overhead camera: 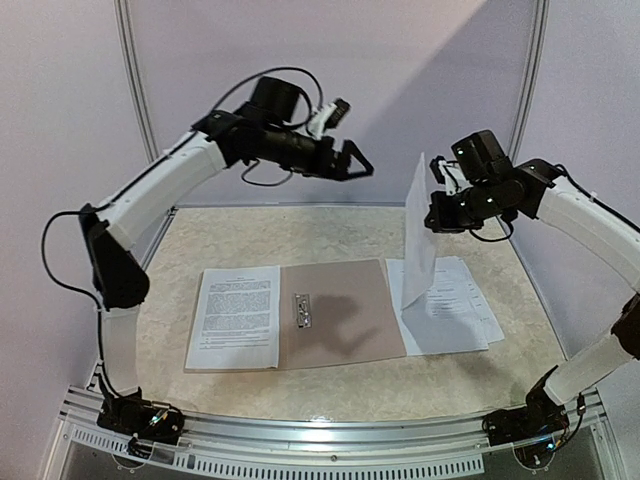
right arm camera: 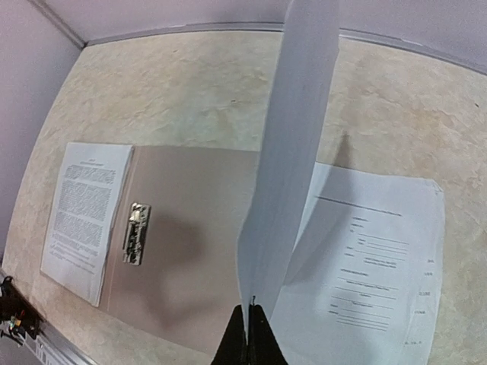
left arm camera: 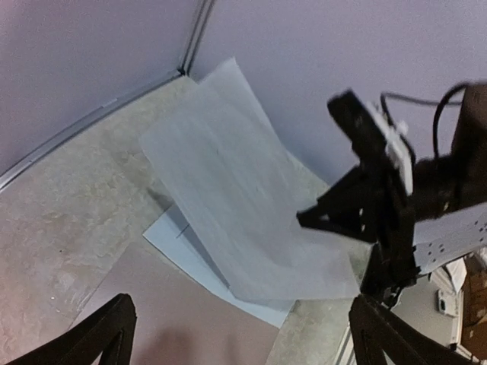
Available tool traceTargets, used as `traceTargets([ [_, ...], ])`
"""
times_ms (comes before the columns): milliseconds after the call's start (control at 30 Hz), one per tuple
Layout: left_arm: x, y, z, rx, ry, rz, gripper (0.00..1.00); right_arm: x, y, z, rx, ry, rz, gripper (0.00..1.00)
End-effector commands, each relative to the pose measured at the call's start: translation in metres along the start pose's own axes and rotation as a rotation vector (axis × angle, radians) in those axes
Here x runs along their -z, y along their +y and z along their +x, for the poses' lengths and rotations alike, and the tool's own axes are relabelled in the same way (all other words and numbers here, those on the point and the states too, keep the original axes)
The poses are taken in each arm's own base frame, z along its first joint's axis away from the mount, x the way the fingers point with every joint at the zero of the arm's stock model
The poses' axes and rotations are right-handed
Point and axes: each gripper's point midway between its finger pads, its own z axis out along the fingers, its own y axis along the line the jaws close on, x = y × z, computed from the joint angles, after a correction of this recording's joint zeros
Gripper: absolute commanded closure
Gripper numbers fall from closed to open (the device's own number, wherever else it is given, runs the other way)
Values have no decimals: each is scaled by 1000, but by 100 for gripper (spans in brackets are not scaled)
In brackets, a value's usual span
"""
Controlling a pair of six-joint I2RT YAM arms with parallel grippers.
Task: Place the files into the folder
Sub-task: Pass from the right arm to the left
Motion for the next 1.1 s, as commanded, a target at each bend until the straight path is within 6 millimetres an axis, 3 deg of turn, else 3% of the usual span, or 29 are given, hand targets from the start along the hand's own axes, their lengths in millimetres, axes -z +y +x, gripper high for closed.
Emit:
traceTargets([
  [0,3,17,29,218,71,46,0,-14,49,-9,66,-62,-9,100],
  [100,0,36,49,313,104,18,0,-37,77,-5,79,-51,10,100],
  [233,-3,64,83,470,161,-15,0,-93,106,20,34,7,37,100],
  [400,4,94,124,535,226,-129,1,-130,148,35,51,24,36,100],
  [533,9,112,149,551,278,-235,0,-141,175,40,69,18,12,100],
  [700,18,128,148,587,264,-291,0,-144,202,50,101,4,-21,100],
  [967,25,156,175,645,315,-389,1,-154,235,61,128,19,-83,100],
  [1067,28,161,176,636,320,-410,11,-160,243,65,136,32,-93,100],
])
